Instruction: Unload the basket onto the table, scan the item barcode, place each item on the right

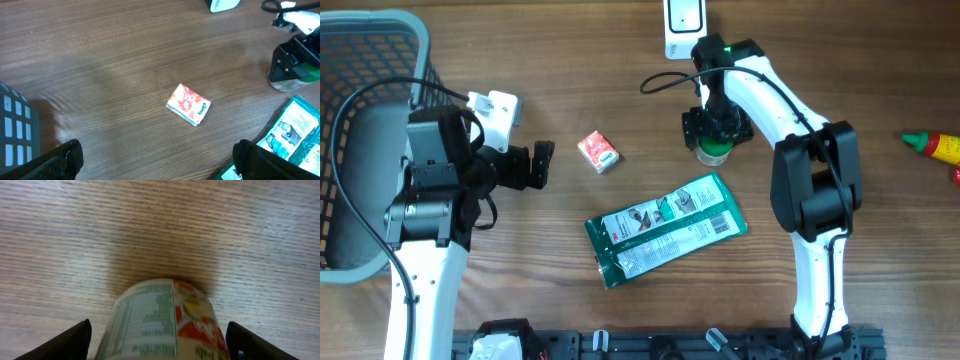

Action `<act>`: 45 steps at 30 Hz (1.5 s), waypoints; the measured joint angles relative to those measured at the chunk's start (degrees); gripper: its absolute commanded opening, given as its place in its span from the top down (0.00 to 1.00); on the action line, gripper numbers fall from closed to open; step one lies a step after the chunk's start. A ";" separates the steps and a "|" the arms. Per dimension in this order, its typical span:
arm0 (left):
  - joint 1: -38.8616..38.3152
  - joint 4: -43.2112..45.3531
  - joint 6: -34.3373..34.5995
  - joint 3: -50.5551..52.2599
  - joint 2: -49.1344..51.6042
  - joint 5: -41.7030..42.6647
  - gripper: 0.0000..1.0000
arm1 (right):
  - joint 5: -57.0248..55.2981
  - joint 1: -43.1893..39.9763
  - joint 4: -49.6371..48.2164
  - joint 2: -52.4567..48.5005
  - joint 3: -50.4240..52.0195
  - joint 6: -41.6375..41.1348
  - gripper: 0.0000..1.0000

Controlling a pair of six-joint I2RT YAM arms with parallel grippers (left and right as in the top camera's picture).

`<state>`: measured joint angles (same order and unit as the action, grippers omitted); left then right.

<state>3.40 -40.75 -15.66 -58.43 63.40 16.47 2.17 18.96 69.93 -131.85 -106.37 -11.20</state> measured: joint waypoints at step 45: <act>0.00 0.00 0.00 0.00 0.00 0.00 0.00 | 38.58 -4.42 21.99 1.84 -2.36 2.47 0.56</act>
<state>3.40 -40.75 -15.66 -58.43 63.40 16.47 40.75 14.55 91.92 -130.02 -108.73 -8.73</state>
